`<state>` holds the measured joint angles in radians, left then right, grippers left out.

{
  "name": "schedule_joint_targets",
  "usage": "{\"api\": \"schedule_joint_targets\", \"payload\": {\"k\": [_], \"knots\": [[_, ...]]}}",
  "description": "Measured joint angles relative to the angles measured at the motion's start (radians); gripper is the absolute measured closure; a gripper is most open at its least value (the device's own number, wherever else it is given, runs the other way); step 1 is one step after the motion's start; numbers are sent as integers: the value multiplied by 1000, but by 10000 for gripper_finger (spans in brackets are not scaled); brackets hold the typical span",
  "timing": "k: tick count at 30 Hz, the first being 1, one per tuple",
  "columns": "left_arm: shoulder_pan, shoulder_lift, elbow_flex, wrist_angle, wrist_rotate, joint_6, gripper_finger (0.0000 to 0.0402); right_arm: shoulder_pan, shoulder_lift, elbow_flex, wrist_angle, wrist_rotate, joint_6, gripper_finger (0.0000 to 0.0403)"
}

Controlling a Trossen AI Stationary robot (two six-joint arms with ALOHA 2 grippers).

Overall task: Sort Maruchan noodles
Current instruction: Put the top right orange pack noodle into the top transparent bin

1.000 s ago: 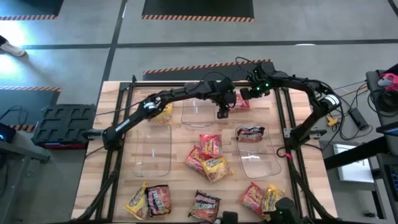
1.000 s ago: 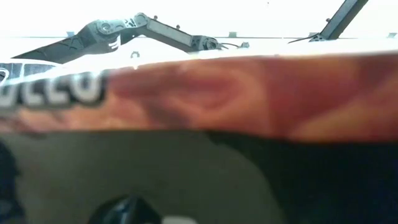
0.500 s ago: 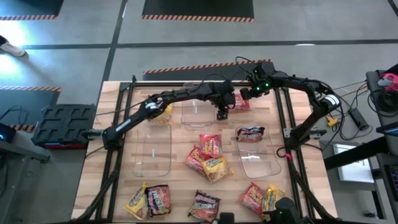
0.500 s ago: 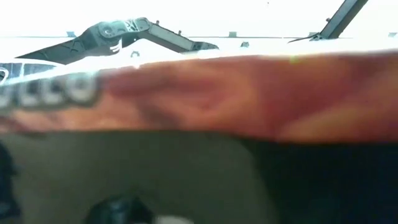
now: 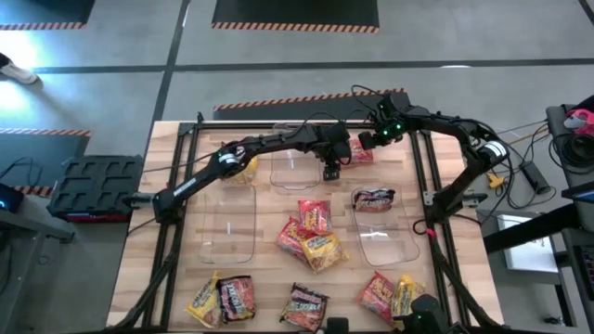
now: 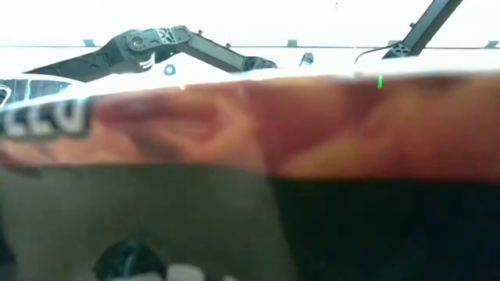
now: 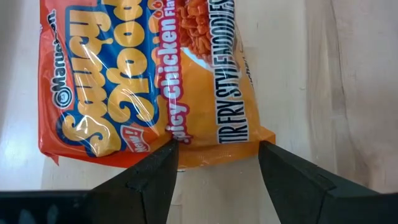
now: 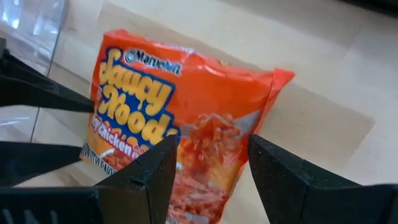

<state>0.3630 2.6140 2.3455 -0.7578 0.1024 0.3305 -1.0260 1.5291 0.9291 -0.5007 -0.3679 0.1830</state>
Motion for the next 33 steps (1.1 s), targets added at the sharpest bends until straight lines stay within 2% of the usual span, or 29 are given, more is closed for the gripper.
{"api": "schedule_joint_targets", "payload": {"k": [6, 16, 22, 26, 33], "knots": [[0, 0, 0, -3, 0, 0, 196, -17, 0, 0, -78, 39, 11, 218], [0, 0, 0, -3, 0, 0, 196, -22, 30, 0, -64, 16, 16, 218], [0, 0, 0, -31, -9, -3, 196, -28, 127, 4, -23, -144, 6, 218], [0, 0, 0, -33, -12, -4, 196, -28, 153, 3, -7, -162, -11, 218], [0, 1, 0, -18, -12, -3, 196, -54, 108, -2, 16, -241, -24, 218]]}}
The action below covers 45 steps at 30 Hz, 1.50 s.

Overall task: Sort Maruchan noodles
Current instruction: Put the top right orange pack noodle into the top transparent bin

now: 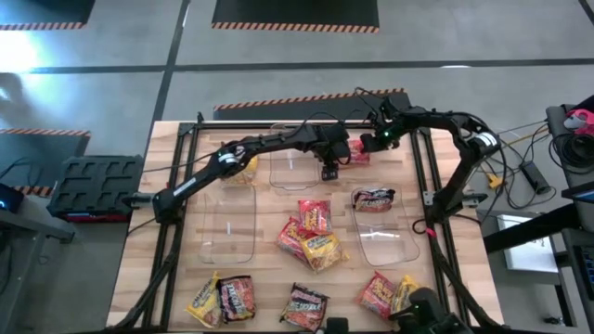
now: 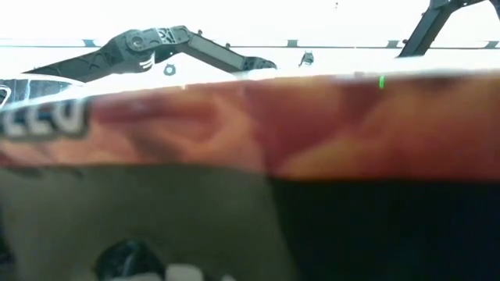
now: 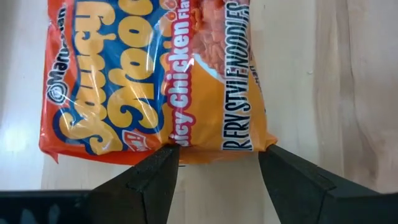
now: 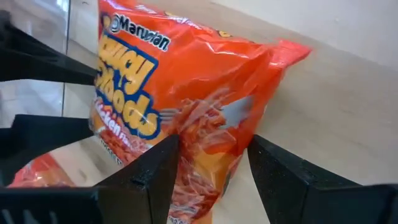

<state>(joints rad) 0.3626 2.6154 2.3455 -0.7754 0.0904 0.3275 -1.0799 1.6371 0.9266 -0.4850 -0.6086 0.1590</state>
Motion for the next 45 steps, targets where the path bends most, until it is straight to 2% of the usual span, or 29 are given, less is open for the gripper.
{"api": "schedule_joint_targets", "payload": {"k": [12, 18, 26, 36, 45], "knots": [[-1, 1, -1, -3, 1, 1, 196, -2, -38, 1, 30, -90, -3, 218], [-1, 2, -1, 45, 7, 8, 196, 4, -38, 2, 67, -220, -12, 218], [-2, 2, -1, 23, 7, 7, 196, 12, -32, 2, 78, -199, 4, 224], [-2, -3, -1, 13, 5, 3, 196, 10, -32, 2, 76, -192, 9, 281], [-1, -71, 0, 16, 4, 28, 196, 7, -58, 2, 65, -166, 9, 273]]}}
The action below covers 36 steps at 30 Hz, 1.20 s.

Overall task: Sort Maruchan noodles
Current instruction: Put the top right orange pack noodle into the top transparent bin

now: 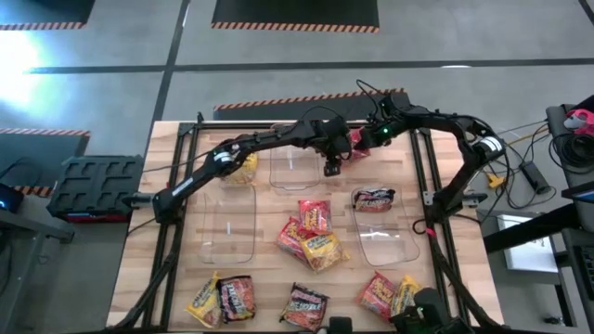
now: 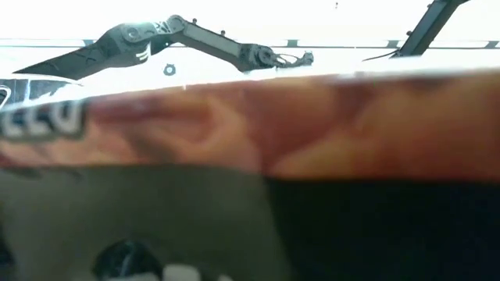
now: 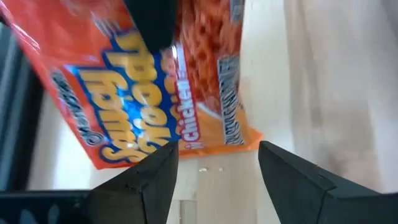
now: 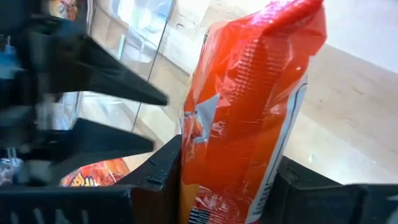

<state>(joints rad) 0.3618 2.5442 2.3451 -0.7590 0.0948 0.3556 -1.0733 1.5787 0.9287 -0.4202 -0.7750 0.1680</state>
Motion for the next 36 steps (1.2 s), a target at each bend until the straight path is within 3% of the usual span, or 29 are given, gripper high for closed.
{"api": "schedule_joint_targets", "payload": {"k": [5, 14, 20, 23, 27, 29, 33, 36], "knots": [[4, -43, 0, -7, -1, 6, 196, 0, -20, 0, 2, 15, -4, 283], [27, -141, 0, -24, 2, 79, 196, 0, -124, 0, 17, 192, -58, 280], [88, -226, 0, -162, 5, 104, 196, 0, -247, 6, 116, 234, -69, 280], [140, -268, 0, -229, 85, 63, 196, 0, -297, 6, 160, 233, -73, 280], [221, -315, 0, -247, 343, -16, 196, 13, -342, 6, 196, 225, -99, 282], [249, -320, 0, -245, 419, -39, 196, 33, -353, 6, 198, 220, -126, 282], [276, -320, 0, -245, 433, -41, 196, 89, -352, 5, 229, 217, -163, 278], [288, -320, 0, -238, 365, -27, 196, 127, -347, 5, 240, 216, -200, 279]]}}
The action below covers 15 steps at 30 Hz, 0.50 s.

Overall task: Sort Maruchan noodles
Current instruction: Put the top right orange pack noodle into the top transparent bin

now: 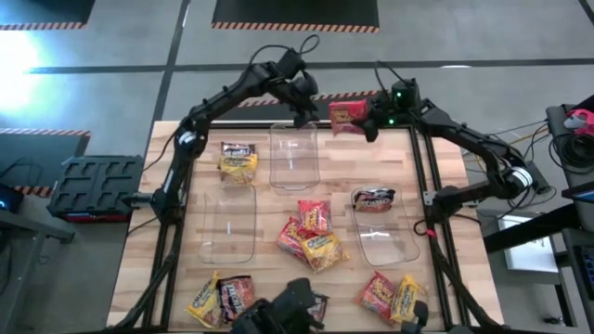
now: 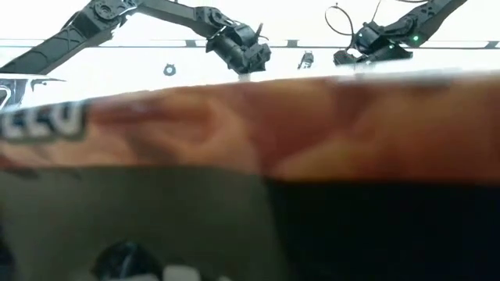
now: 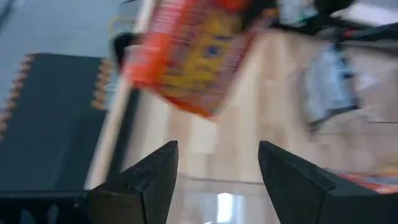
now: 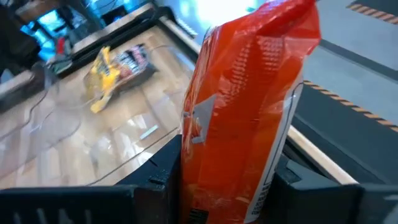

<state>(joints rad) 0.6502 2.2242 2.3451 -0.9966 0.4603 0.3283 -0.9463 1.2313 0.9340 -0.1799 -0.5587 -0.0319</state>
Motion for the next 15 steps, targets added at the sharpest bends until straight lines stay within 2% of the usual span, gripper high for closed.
{"api": "schedule_joint_targets", "payload": {"k": [2, 10, 15], "knots": [[17, 0, 0, 4, -27, 2, 196, 19, 2, 0, 1, 0, -16, 280], [122, -2, -40, -13, 2, -17, 196, 53, 2, 0, 6, 1, -50, 277], [171, -2, -132, 73, 75, -72, 196, 53, 2, 0, 6, 1, -72, 280]]}}
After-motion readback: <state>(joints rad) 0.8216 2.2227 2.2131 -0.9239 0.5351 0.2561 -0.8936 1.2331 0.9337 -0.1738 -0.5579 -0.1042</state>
